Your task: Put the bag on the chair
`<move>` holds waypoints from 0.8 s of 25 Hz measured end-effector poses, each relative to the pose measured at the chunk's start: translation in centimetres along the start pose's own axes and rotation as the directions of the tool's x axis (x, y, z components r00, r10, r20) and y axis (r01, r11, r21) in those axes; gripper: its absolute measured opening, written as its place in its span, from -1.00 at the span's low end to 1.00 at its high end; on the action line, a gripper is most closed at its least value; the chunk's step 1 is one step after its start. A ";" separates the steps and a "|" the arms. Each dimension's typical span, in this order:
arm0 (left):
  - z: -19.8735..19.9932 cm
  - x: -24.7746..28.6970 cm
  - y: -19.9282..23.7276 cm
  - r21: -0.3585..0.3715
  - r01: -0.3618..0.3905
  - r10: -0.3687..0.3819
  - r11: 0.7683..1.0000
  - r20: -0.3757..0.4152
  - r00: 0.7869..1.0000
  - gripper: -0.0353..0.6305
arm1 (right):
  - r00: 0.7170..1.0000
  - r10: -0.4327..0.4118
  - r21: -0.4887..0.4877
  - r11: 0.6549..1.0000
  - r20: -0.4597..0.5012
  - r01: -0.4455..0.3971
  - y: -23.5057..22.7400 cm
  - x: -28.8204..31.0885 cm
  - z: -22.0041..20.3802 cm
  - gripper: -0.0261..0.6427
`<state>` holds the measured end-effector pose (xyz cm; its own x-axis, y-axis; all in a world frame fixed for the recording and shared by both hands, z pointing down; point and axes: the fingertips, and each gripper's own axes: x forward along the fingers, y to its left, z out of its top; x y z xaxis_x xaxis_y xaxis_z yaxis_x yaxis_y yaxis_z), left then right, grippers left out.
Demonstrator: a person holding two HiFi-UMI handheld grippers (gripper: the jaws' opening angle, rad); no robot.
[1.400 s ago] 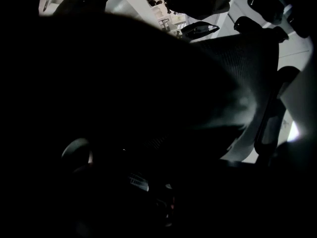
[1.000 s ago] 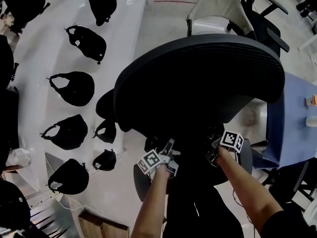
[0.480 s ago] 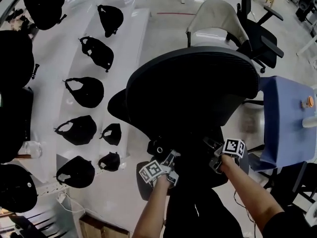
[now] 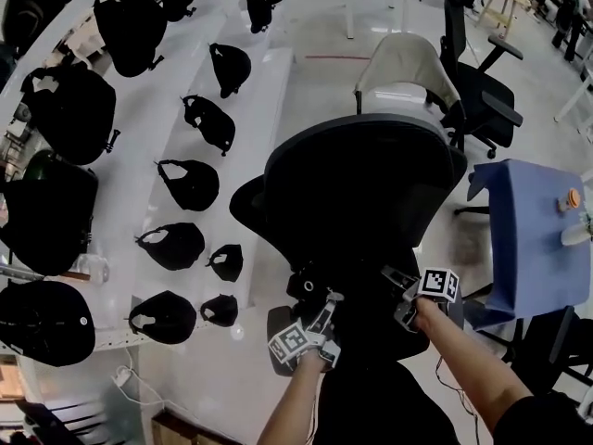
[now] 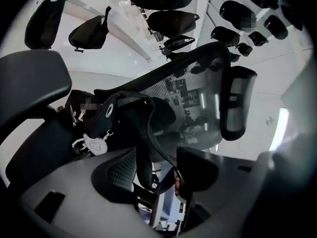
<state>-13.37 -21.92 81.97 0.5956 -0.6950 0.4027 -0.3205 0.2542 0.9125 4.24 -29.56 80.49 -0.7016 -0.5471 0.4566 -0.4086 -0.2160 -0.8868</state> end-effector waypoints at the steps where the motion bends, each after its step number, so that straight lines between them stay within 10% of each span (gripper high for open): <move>1: -0.3 -0.2 -0.4 0.004 0.006 -0.006 1.000 -0.004 1.000 -0.19 | 1.000 -0.003 -0.001 1.000 0.000 0.003 0.2 -0.2 -0.1 -0.04; 20: -4.3 -2.9 -2.1 0.043 0.070 -0.068 0.997 -0.040 0.997 -0.19 | 0.995 -0.098 0.087 0.991 0.009 0.097 -5.0 -2.2 -2.2 0.16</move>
<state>-11.24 -17.56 79.15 0.6449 -0.6832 0.3424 -0.3095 0.1761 0.9344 6.53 -25.51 84.04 -0.6531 -0.5301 0.5408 -0.4225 -0.3376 -0.8411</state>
